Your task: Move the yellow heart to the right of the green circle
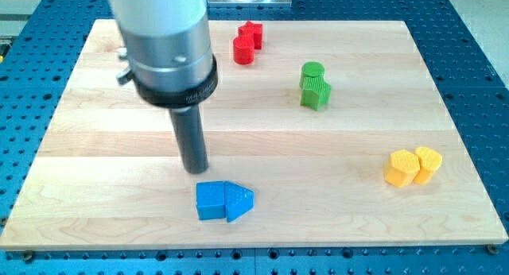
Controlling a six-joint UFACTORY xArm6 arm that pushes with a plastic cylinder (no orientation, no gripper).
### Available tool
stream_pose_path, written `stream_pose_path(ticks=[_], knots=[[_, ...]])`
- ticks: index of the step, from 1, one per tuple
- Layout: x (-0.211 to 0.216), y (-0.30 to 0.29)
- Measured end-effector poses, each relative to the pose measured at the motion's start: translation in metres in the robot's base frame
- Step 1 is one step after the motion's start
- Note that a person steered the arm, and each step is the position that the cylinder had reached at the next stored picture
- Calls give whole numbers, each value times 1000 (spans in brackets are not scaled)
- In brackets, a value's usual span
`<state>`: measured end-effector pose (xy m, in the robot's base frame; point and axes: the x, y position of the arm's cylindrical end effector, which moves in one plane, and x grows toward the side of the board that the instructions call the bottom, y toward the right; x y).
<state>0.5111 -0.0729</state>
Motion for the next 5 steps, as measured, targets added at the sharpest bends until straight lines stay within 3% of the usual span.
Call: stream_pose_path(ticks=[1,2,3,4,5], knots=[[28,75],[77,186],[84,279],[48,309],[8,298]])
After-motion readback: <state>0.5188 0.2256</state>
